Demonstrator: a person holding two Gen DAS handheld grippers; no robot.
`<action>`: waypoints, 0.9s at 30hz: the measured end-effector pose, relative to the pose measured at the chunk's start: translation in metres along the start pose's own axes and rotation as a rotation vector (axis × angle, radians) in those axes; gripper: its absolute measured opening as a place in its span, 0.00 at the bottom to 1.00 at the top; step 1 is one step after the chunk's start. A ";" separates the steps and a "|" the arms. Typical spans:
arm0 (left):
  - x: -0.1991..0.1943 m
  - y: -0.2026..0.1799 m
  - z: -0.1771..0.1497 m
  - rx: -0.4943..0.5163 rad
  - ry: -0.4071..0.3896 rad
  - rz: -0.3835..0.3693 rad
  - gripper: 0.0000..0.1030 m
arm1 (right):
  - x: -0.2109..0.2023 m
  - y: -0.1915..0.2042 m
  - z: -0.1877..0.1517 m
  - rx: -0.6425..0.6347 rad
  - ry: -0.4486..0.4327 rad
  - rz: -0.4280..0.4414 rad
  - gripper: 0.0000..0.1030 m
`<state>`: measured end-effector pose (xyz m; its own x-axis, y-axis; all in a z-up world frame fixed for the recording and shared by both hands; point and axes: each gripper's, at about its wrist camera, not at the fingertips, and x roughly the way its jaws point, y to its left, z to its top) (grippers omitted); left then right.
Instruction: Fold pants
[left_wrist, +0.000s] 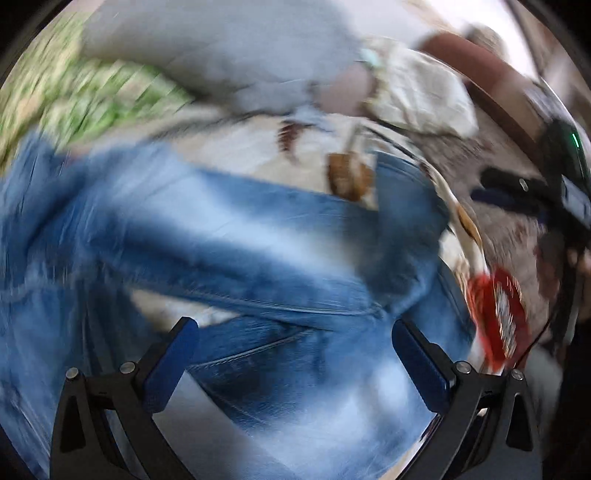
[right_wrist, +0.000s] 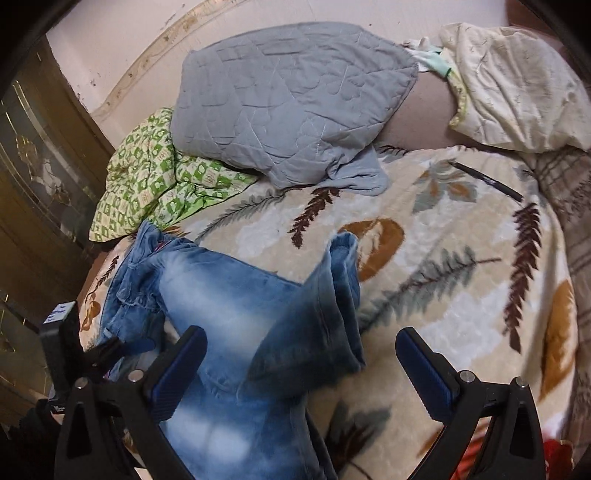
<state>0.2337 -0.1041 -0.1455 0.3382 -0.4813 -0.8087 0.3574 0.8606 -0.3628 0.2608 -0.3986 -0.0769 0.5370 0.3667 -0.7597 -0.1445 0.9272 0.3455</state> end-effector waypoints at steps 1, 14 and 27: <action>0.003 0.007 0.002 -0.053 0.010 -0.013 1.00 | 0.006 -0.001 0.005 0.007 0.004 0.007 1.00; 0.042 0.039 0.012 -0.430 0.062 -0.088 0.98 | 0.084 -0.023 0.049 0.100 0.133 -0.051 0.92; 0.025 0.042 0.024 -0.397 0.044 -0.060 0.13 | 0.089 -0.009 0.049 0.038 0.150 -0.059 0.09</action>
<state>0.2780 -0.0843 -0.1702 0.2860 -0.5328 -0.7965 0.0087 0.8326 -0.5538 0.3507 -0.3785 -0.1203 0.4129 0.3211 -0.8523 -0.0831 0.9452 0.3158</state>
